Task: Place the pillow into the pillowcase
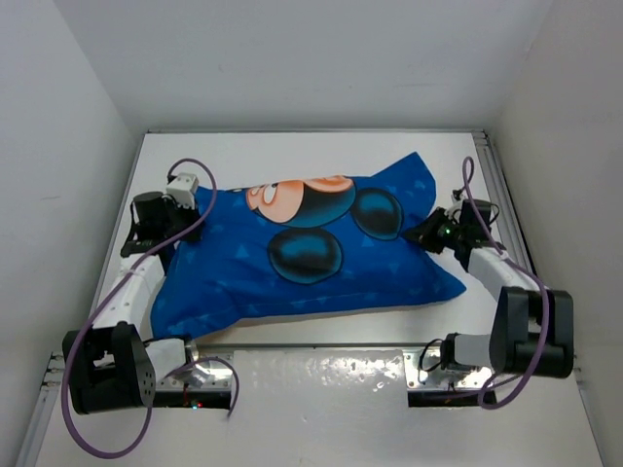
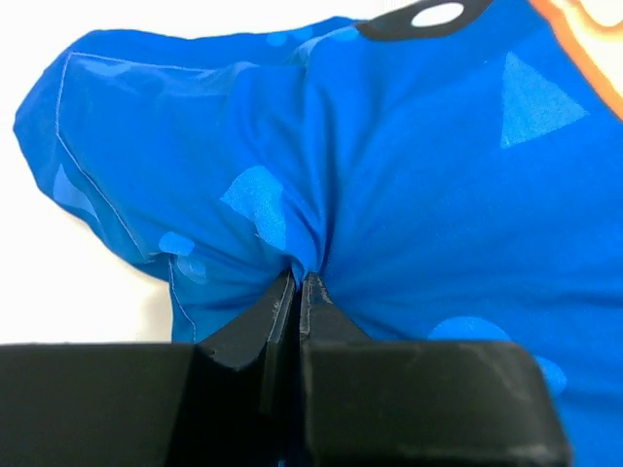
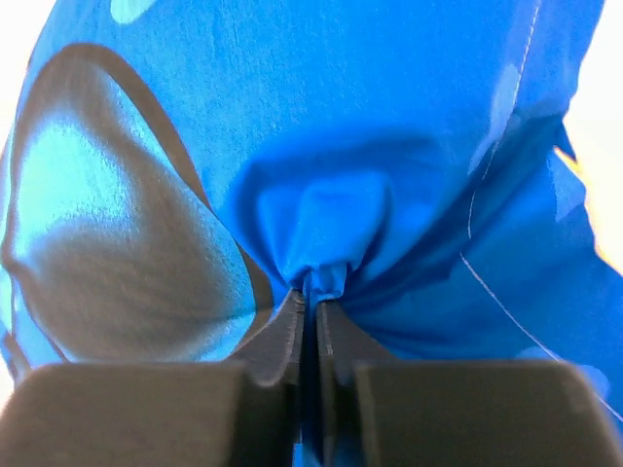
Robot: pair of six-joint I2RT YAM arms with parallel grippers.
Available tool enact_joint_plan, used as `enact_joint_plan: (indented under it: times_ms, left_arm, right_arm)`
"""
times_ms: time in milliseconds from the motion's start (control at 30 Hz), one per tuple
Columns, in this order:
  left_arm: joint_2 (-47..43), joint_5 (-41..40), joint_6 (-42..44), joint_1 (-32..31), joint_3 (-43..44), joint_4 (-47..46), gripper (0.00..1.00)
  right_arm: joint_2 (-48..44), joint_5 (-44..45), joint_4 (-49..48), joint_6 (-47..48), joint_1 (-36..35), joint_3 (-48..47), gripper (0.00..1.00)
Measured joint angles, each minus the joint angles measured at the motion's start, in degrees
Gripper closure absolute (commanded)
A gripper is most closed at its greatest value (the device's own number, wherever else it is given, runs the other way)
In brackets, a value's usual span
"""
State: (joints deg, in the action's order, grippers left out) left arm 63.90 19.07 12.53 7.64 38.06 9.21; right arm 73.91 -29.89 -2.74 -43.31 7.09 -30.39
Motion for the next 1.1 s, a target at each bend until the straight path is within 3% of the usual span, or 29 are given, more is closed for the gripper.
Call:
enact_joint_plan:
  times_ms: [233, 367, 867, 1100]
  left_arm:
    - [-1.0, -5.2, -3.4, 1.6, -1.1, -2.0, 1.00]
    - [-1.7, -6.5, -4.3, 3.0, -1.5, -4.9, 1.00]
    - [5.2, -0.6, -1.6, -0.2, -0.5, -22.7, 1.00]
    - [10.6, -0.2, -0.5, -1.7, 5.5, -26.0, 0.99]
  right_arm:
    - [15.0, 5.1, 2.9, 2.0, -4.0, -22.0, 1.00]
    - [19.8, 6.5, 1.8, 1.0, -4.7, -29.6, 1.00]
    - [18.1, 11.5, 0.3, -3.6, -0.6, -24.3, 1.00]
    - [8.3, 16.2, -0.3, -3.1, 0.1, -23.8, 1.00]
